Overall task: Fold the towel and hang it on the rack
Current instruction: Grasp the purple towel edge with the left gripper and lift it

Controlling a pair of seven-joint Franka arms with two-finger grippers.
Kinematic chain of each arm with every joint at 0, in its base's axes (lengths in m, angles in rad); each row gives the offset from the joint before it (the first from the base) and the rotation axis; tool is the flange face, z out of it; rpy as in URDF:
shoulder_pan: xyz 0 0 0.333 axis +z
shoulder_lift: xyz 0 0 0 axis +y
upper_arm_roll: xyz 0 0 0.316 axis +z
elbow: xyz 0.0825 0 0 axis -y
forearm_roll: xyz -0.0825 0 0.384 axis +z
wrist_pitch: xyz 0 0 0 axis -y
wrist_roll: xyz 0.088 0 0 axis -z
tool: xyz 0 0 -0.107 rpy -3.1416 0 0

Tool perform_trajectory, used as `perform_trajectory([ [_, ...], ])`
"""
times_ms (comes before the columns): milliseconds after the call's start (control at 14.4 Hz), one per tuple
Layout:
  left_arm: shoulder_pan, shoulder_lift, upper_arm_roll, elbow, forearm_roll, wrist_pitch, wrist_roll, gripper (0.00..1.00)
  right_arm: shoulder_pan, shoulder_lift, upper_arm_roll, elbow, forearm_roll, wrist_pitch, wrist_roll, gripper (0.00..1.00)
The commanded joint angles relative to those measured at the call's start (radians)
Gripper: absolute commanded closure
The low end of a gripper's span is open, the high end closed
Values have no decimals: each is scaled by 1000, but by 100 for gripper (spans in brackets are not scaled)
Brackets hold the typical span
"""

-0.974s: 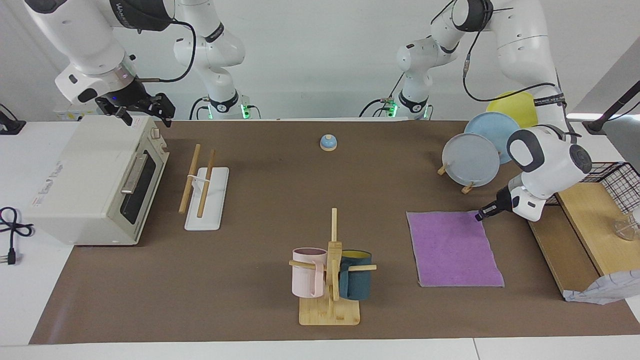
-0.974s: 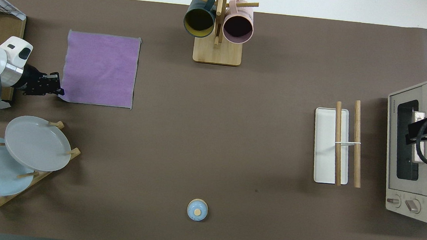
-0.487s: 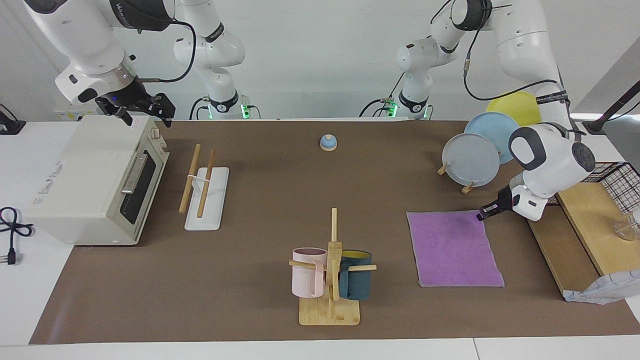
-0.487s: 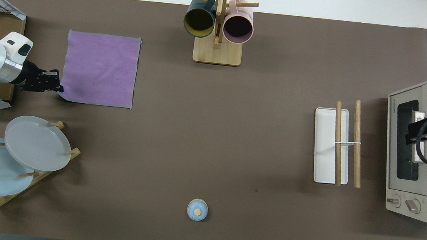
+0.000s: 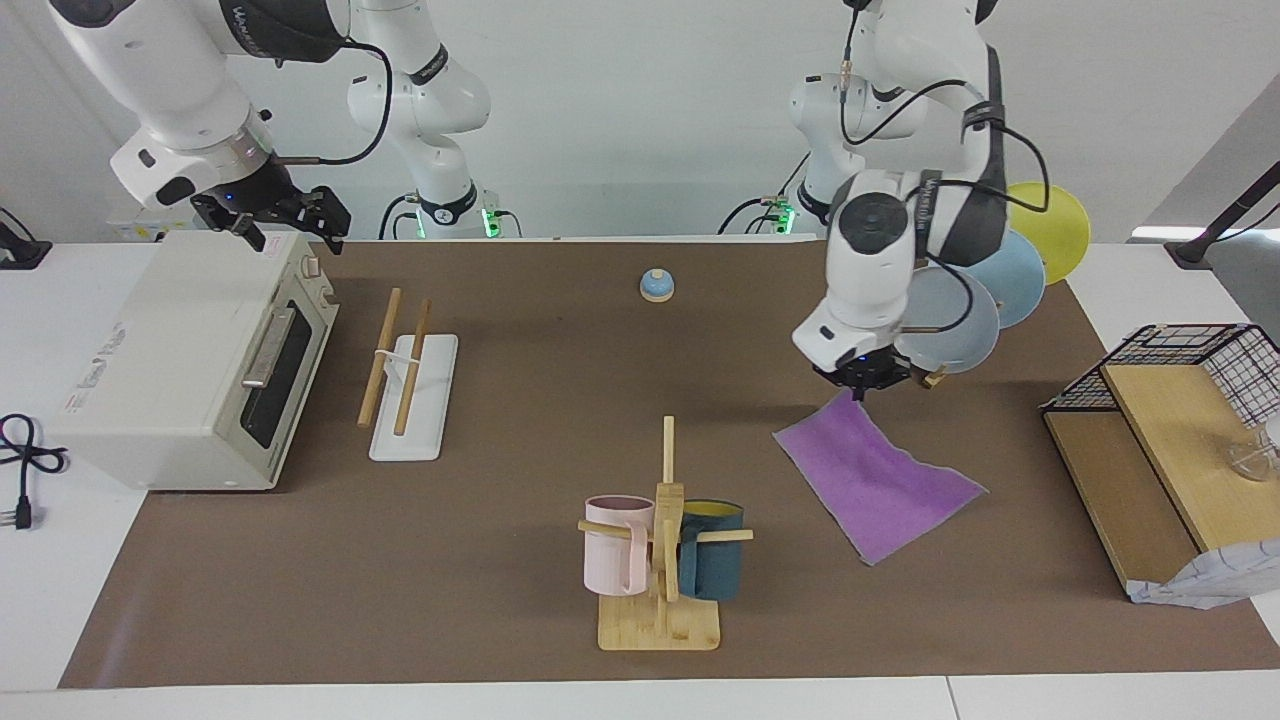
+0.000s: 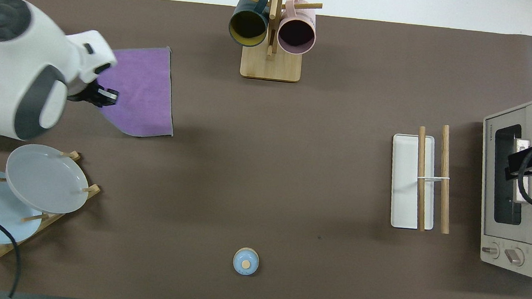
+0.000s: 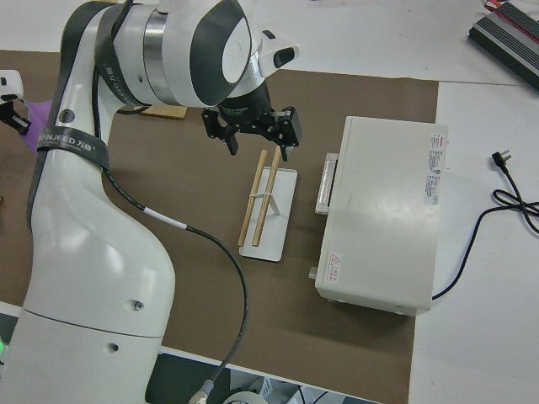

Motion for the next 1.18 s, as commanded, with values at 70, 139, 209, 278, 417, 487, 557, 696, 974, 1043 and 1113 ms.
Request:
perform_trajectory([
  [70,-42,24,23,-126,34,154,-156,100,-11,-24,3,-27,36,3,-25,0],
  [139,-47,49,21,-121,34,173,-194,100,-11,-24,3,-27,36,3,-23,0],
  [209,-45,54,21,-116,28,189,-234,100,-10,-24,3,-27,38,3,-23,0],
  [278,-44,57,20,-109,19,191,-243,100,-10,-24,3,-27,38,3,-23,0],
  [417,-37,63,20,-80,-26,185,-243,100,-10,-24,4,-27,38,3,-22,0],
  [487,-37,72,21,-54,-59,174,-240,100,-8,-24,3,-27,38,3,-21,0],
  [557,-33,87,21,-8,-101,150,-240,100,-8,-24,4,-27,38,3,-21,0],
  [696,-34,118,21,66,-147,119,-246,100,-8,-24,4,-27,38,3,-21,0],
  [974,-50,112,21,-32,-161,266,-323,100,-7,-24,4,-27,38,2,-21,0],
  [1043,-50,114,21,-38,-161,280,-361,1,-7,-24,4,-27,38,2,-21,0],
  [1113,-45,112,21,-34,-161,274,-377,0,-7,-24,4,-27,38,2,-21,0],
])
